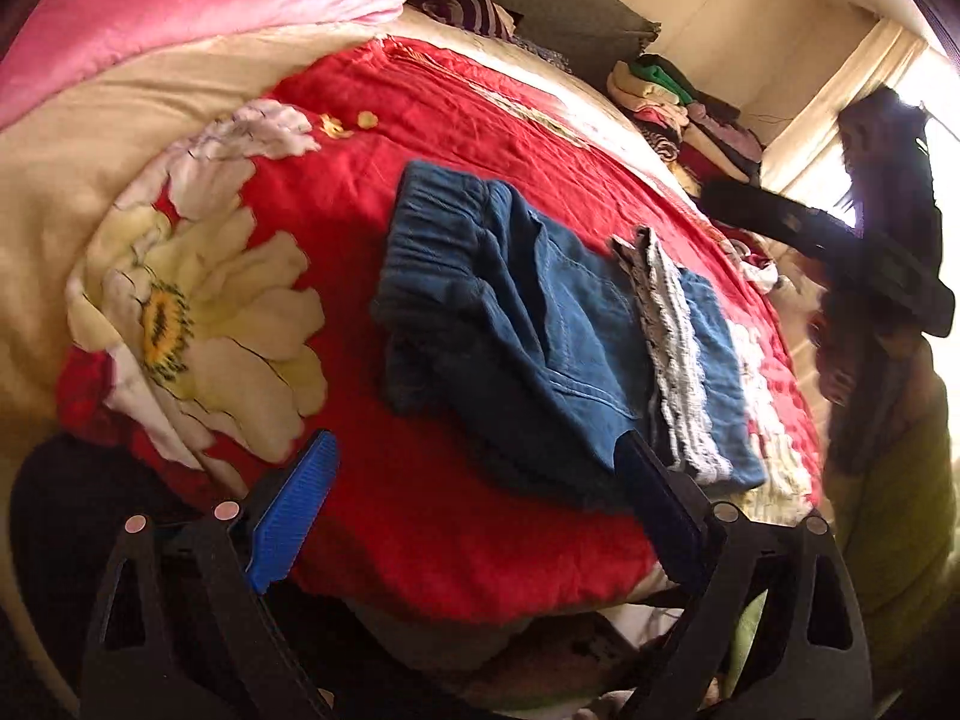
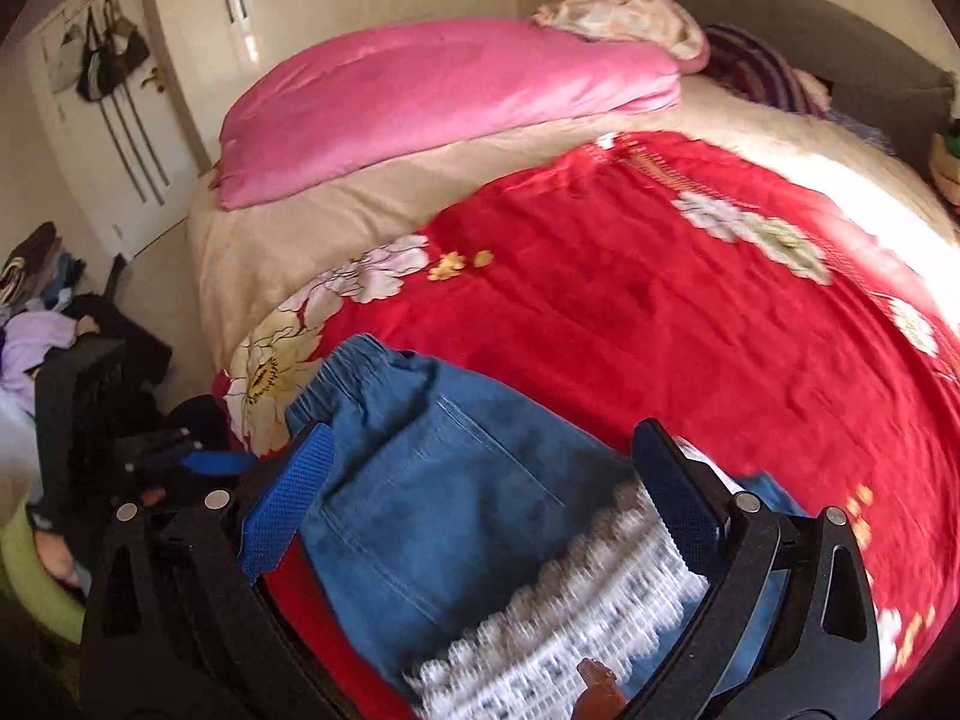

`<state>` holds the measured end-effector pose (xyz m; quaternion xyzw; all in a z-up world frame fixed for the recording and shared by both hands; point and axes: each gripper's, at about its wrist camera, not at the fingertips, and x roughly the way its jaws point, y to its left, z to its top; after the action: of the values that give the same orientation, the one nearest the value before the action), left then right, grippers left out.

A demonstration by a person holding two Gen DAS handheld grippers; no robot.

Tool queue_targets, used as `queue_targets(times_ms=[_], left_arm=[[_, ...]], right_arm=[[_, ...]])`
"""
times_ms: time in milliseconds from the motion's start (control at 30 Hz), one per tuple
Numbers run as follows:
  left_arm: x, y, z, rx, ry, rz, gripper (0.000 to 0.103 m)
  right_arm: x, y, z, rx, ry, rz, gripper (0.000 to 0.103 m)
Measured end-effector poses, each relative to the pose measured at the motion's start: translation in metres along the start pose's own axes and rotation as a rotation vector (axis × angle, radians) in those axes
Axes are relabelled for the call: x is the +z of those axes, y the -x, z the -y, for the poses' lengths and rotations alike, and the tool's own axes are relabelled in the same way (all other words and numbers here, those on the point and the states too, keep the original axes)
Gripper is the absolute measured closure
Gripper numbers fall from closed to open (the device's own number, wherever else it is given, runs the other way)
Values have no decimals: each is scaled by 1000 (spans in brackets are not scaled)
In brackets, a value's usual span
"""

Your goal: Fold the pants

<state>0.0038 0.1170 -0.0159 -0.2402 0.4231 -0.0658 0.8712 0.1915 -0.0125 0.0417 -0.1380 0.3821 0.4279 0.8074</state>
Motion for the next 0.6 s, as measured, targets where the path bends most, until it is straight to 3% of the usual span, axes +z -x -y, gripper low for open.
queue_targets(times_ms=[33,133,600], left_arm=[[0,-2,-1,-26,13,-3,27],[0,-10,-2,-85,45,-16,42],[6,-48,-7,-121,87,-55,43]], right_arm=[[4,-8,-2,12,6,-15,9],[11,-26,-8,27,31,-42,9],[33,-107,-48,112,155,-195,9]])
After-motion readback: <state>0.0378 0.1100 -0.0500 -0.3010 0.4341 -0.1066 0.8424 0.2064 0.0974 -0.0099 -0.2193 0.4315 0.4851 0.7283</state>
